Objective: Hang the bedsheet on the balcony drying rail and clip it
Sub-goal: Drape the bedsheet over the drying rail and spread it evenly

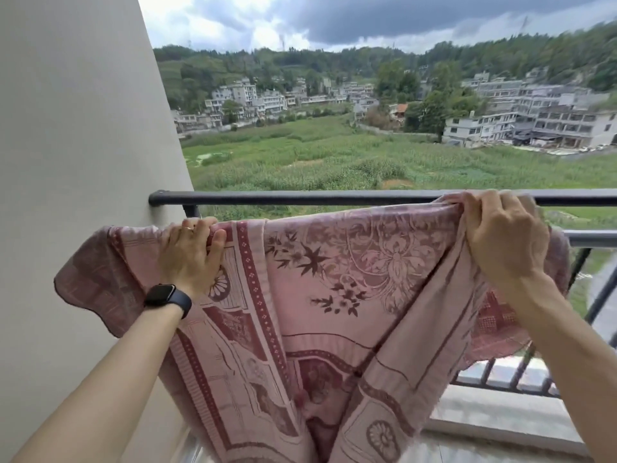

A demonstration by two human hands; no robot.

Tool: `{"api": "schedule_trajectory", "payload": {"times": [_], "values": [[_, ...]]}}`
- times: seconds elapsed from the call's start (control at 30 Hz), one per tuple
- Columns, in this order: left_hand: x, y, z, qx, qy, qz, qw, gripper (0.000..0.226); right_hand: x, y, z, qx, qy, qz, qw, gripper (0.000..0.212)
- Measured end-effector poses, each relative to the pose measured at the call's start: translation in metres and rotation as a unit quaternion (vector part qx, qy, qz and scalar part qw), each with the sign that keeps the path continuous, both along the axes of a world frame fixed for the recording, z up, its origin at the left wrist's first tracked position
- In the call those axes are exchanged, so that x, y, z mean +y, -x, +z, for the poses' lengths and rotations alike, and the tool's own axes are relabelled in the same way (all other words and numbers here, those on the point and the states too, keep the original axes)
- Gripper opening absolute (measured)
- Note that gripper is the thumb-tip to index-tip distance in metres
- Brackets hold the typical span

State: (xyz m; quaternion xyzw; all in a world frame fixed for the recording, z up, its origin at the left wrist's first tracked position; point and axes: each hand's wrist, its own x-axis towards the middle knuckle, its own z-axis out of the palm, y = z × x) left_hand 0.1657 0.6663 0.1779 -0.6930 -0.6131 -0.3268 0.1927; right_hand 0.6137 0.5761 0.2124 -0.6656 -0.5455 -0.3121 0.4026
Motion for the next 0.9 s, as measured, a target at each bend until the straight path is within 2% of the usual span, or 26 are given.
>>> {"api": "schedule_trajectory", "payload": {"times": [0.1, 0.17, 0.23, 0.27, 0.37, 0.43, 0.57, 0.63, 0.73, 0.83, 0.9], "values": [[-0.003, -0.007, 0.002, -0.032, -0.019, 0.006, 0.999, 0.044, -0.028, -0.046, -0.012, 0.024, 0.027, -0.090, 0.995, 0.055], [-0.008, -0.025, 0.001, -0.051, -0.043, 0.000, 0.998, 0.039, -0.035, -0.043, -0.015, 0.059, 0.037, -0.121, 0.990, 0.049], [-0.016, -0.038, -0.003, -0.046, -0.048, -0.002, 0.998, 0.038, -0.037, -0.006, -0.015, 0.056, 0.041, -0.078, 0.995, 0.033], [-0.019, -0.042, -0.005, -0.048, -0.049, 0.008, 0.998, 0.039, -0.036, 0.021, -0.017, 0.038, 0.047, -0.035, 0.998, 0.032], [-0.026, -0.031, -0.011, -0.047, -0.044, 0.028, 0.998, 0.040, -0.023, 0.117, -0.023, -0.018, 0.108, 0.104, 0.989, 0.047], [-0.028, -0.016, -0.013, -0.028, -0.041, 0.017, 0.999, 0.044, -0.009, 0.155, -0.030, -0.056, 0.140, 0.139, 0.979, 0.048], [-0.028, 0.014, -0.010, -0.023, -0.032, 0.045, 0.998, 0.053, 0.000, 0.140, -0.038, -0.106, 0.046, 0.179, 0.977, 0.031], [-0.028, 0.030, -0.010, -0.026, -0.016, 0.053, 0.998, 0.058, -0.008, 0.112, -0.039, -0.102, 0.008, 0.152, 0.983, 0.027], [-0.029, 0.046, -0.011, -0.037, -0.014, 0.055, 0.998, 0.053, -0.028, 0.057, -0.042, -0.036, -0.018, 0.052, 0.998, 0.034], [-0.037, 0.048, -0.009, -0.059, -0.023, 0.061, 0.996, 0.047, -0.058, 0.021, -0.039, 0.052, 0.014, -0.024, 0.998, 0.047], [-0.047, 0.041, -0.006, -0.064, -0.049, 0.068, 0.994, 0.042, -0.070, 0.030, -0.033, 0.090, 0.021, -0.052, 0.994, 0.046]]}}
